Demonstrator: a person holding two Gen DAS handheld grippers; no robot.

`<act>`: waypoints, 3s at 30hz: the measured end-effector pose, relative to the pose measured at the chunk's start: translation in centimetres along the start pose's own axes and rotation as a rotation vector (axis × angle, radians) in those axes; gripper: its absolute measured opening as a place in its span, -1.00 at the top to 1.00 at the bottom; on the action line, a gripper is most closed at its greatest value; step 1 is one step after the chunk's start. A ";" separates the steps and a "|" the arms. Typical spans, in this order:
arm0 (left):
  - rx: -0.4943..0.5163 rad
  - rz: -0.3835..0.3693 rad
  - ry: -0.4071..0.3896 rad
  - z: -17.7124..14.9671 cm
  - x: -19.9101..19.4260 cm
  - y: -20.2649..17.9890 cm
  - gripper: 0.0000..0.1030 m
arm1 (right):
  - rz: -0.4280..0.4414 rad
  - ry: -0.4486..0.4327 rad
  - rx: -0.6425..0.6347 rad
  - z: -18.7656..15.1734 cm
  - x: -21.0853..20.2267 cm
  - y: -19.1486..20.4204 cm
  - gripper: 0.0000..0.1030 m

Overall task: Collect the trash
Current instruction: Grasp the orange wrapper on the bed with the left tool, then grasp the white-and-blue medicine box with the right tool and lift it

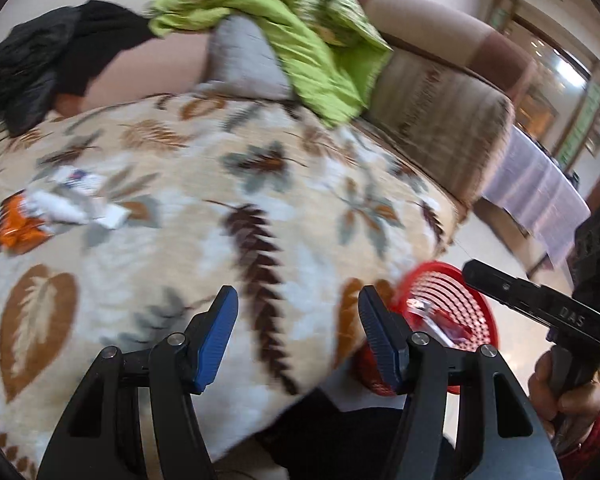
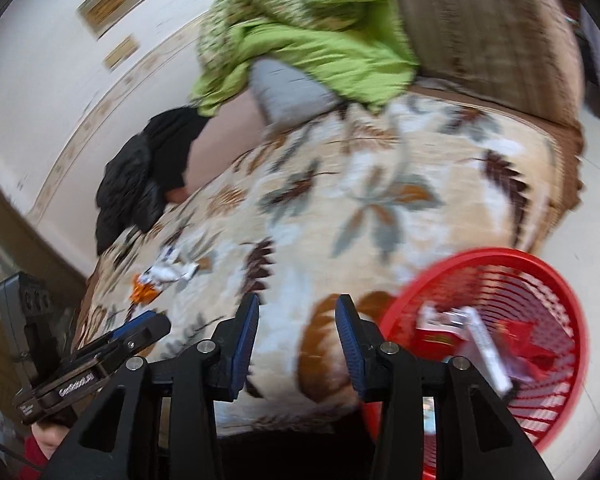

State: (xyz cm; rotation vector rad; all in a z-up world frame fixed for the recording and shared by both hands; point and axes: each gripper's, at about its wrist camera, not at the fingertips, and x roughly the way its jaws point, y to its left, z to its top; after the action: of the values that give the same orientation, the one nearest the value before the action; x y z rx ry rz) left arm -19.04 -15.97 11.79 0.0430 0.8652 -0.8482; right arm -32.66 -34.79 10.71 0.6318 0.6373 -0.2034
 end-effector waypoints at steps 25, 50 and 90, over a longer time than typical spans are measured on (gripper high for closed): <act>-0.267 0.466 -0.056 5.0 3.7 25.7 -0.37 | 0.151 0.158 -0.189 1.8 12.7 11.9 -0.06; -0.313 0.456 -0.115 -2.9 -3.7 22.8 0.07 | 0.271 0.339 -0.412 5.5 31.9 22.1 -0.24; -0.082 0.566 -0.262 -3.5 -5.8 15.7 0.06 | 0.140 0.076 -0.321 -2.2 15.3 18.4 0.24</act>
State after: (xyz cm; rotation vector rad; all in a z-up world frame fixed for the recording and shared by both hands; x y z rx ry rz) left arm -12.77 -0.31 8.87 0.0971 0.5930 -0.2776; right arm -14.96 -18.65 8.87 0.3732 0.6785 0.0547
